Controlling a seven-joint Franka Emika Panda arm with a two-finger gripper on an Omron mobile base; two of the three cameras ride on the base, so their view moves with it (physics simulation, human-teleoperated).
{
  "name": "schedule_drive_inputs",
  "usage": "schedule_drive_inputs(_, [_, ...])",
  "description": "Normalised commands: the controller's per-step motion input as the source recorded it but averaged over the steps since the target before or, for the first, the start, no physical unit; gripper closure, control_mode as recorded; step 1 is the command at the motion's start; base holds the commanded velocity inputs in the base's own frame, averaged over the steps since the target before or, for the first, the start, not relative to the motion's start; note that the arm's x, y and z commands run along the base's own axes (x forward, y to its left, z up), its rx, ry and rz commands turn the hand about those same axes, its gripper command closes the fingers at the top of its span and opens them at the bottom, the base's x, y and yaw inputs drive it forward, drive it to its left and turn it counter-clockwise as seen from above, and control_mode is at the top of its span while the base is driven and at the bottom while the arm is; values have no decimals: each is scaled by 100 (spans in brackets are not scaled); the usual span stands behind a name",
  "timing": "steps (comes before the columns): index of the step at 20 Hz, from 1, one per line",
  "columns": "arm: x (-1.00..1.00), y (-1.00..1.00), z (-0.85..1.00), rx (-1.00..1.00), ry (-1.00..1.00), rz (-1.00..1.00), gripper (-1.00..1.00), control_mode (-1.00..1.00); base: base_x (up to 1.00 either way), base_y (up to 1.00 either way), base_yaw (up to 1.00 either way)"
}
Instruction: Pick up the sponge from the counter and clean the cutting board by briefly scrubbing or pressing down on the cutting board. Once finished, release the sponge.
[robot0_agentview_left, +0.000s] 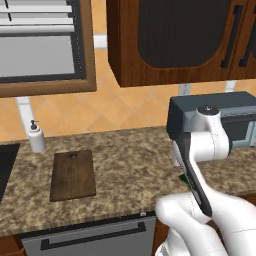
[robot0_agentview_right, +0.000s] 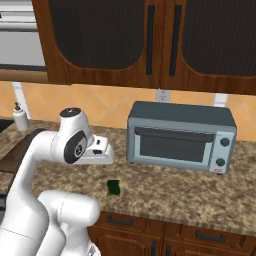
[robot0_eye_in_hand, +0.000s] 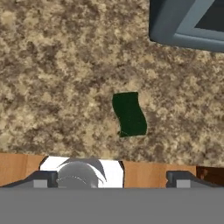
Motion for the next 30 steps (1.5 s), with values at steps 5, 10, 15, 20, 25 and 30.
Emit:
schedule_drive_inputs(5, [35, -46, -33, 6, 6, 2, -100, -100, 0, 0, 0])
schedule_drive_inputs(10, [9, -13, -18, 0, 0, 8, -100, -100, 0, 0, 0])
schedule_drive_inputs(15, [16, 0, -33, 0, 1, 7, -100, -100, 0, 0, 0])
schedule_drive_inputs(20, [20, 0, -32, 0, 1, 9, -100, -100, 0, 0, 0])
schedule_drive_inputs(25, [24, 0, -34, 0, 2, 0, -100, -100, 0, 0, 0])
schedule_drive_inputs(30, [15, -7, -50, 0, 4, 0, -100, -100, 0, 0, 0])
